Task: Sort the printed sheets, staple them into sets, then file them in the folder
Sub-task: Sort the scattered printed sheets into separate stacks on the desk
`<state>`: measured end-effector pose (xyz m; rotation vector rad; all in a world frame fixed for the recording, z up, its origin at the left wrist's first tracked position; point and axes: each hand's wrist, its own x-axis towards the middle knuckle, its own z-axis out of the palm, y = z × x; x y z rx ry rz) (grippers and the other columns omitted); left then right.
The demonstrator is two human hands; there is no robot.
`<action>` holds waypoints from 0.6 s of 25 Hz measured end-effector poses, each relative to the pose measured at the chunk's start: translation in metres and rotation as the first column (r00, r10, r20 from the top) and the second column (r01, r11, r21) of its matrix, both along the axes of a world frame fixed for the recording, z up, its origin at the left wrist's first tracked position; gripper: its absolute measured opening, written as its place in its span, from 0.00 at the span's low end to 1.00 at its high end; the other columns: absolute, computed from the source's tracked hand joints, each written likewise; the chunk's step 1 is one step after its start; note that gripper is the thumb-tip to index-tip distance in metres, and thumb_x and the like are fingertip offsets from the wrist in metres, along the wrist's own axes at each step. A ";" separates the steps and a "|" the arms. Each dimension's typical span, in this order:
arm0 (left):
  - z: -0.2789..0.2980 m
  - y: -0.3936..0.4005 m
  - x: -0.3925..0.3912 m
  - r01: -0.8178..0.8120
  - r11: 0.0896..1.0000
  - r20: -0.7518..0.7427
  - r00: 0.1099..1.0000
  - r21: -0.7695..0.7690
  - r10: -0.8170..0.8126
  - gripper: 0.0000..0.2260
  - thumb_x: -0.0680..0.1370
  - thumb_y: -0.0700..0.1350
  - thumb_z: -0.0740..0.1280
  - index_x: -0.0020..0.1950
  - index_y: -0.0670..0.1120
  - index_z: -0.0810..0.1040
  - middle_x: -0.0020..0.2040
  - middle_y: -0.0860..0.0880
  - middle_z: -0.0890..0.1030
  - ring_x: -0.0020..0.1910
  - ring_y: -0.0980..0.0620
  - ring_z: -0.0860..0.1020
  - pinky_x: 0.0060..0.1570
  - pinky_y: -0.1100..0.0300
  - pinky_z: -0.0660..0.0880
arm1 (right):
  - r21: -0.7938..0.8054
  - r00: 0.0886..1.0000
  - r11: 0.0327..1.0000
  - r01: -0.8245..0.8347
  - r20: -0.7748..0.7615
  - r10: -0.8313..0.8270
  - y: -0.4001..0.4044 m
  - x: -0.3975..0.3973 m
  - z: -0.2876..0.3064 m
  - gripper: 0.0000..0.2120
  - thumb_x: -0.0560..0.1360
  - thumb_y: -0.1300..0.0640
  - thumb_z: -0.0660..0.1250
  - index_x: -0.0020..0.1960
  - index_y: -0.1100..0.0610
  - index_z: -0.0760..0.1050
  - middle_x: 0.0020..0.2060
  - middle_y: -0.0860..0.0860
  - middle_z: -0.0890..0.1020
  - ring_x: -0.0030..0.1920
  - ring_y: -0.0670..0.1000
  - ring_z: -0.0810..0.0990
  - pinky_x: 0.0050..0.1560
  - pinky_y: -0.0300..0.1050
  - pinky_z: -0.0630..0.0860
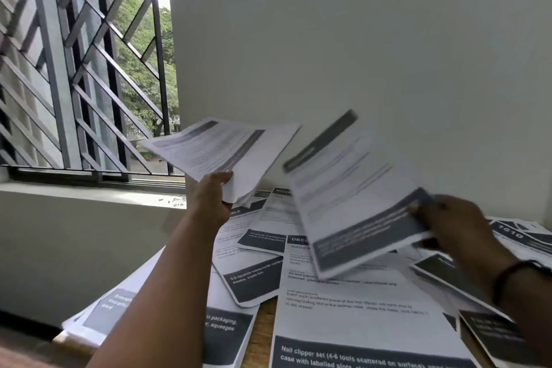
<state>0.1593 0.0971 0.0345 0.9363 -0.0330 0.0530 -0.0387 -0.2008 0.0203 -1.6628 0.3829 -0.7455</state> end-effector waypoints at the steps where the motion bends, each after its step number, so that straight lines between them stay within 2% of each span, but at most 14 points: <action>1: -0.002 -0.005 -0.003 0.038 0.997 0.002 0.999 0.064 -0.038 0.16 0.74 0.34 0.67 0.61 0.41 0.74 0.54 0.40 0.79 0.51 0.41 0.80 0.38 0.52 0.81 | 0.110 0.993 0.993 0.041 0.109 -0.053 -0.014 -0.004 0.008 0.04 0.77 0.62 0.65 0.45 0.62 0.77 0.40 0.58 0.81 0.34 0.55 0.81 0.26 0.39 0.79; 3: -0.007 -0.017 -0.012 0.129 0.969 -0.026 0.992 0.211 -0.126 0.12 0.75 0.32 0.65 0.56 0.42 0.74 0.49 0.41 0.78 0.45 0.42 0.78 0.33 0.54 0.81 | 0.300 0.951 0.952 0.061 0.272 -0.147 -0.041 -0.011 0.017 0.05 0.78 0.63 0.64 0.44 0.58 0.76 0.45 0.57 0.80 0.31 0.50 0.83 0.27 0.35 0.79; 4: -0.012 -0.023 -0.015 0.176 0.942 -0.046 0.984 0.287 -0.170 0.13 0.75 0.32 0.65 0.58 0.41 0.74 0.50 0.41 0.79 0.45 0.42 0.79 0.32 0.55 0.81 | 0.383 0.932 0.922 0.045 0.317 -0.178 -0.052 -0.014 0.019 0.06 0.78 0.63 0.64 0.44 0.56 0.74 0.47 0.57 0.80 0.29 0.47 0.83 0.27 0.34 0.78; 7: -0.022 -0.041 -0.027 0.276 0.827 -0.118 0.961 0.490 -0.251 0.18 0.75 0.31 0.65 0.65 0.40 0.72 0.56 0.39 0.80 0.49 0.39 0.81 0.38 0.52 0.82 | 0.537 0.942 0.843 -0.032 0.298 -0.154 -0.064 -0.013 0.018 0.05 0.78 0.67 0.61 0.46 0.59 0.70 0.45 0.55 0.78 0.25 0.45 0.82 0.24 0.33 0.76; 10: -0.023 -0.057 -0.047 0.373 0.754 -0.162 0.926 0.540 -0.342 0.13 0.78 0.33 0.63 0.61 0.42 0.74 0.54 0.39 0.82 0.48 0.39 0.82 0.39 0.50 0.82 | 0.537 0.983 0.841 -0.069 0.182 -0.035 -0.046 -0.005 0.011 0.07 0.78 0.70 0.61 0.43 0.61 0.69 0.41 0.55 0.77 0.23 0.46 0.80 0.22 0.34 0.76; 13: -0.015 -0.063 -0.062 0.419 0.783 -0.145 0.905 0.459 -0.399 0.05 0.81 0.40 0.61 0.56 0.44 0.74 0.48 0.40 0.83 0.39 0.42 0.83 0.28 0.54 0.80 | 0.458 0.993 0.881 -0.119 0.060 0.103 -0.021 0.005 0.001 0.04 0.78 0.70 0.62 0.47 0.64 0.73 0.42 0.57 0.78 0.28 0.49 0.80 0.22 0.35 0.76; 15: -0.012 -0.065 -0.066 0.395 0.817 -0.107 0.916 0.421 -0.387 0.06 0.83 0.45 0.59 0.55 0.44 0.74 0.40 0.42 0.85 0.32 0.43 0.84 0.25 0.55 0.79 | 0.375 0.987 0.917 -0.135 -0.036 0.160 -0.009 0.008 -0.007 0.03 0.78 0.68 0.63 0.48 0.64 0.74 0.40 0.57 0.79 0.27 0.49 0.78 0.20 0.35 0.74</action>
